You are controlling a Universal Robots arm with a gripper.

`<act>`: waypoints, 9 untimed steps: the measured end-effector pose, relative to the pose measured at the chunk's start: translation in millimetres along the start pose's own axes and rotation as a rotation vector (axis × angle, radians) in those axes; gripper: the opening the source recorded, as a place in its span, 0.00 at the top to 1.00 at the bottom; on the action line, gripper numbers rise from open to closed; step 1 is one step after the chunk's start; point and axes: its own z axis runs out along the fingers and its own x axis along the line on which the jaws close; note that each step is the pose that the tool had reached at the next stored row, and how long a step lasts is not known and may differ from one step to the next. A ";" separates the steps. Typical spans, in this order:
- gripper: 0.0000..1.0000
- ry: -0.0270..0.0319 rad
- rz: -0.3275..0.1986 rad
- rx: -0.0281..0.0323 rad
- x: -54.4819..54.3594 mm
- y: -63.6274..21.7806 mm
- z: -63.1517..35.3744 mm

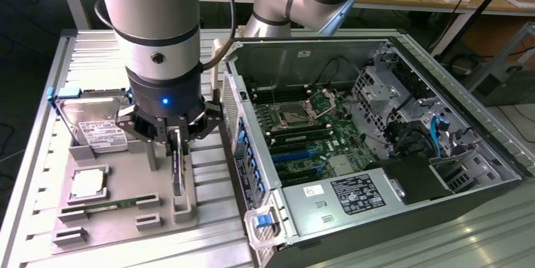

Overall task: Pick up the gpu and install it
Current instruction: 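Pick up the gpu and move the gpu toward the slot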

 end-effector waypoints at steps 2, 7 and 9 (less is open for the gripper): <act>0.73 -0.0001 0.000 -0.0002 -0.1 0.2 -5.0; 0.73 -0.0003 0.000 -0.0003 -0.2 0.3 -7.3; 0.73 -0.0002 0.000 -0.0002 -0.2 0.3 -7.8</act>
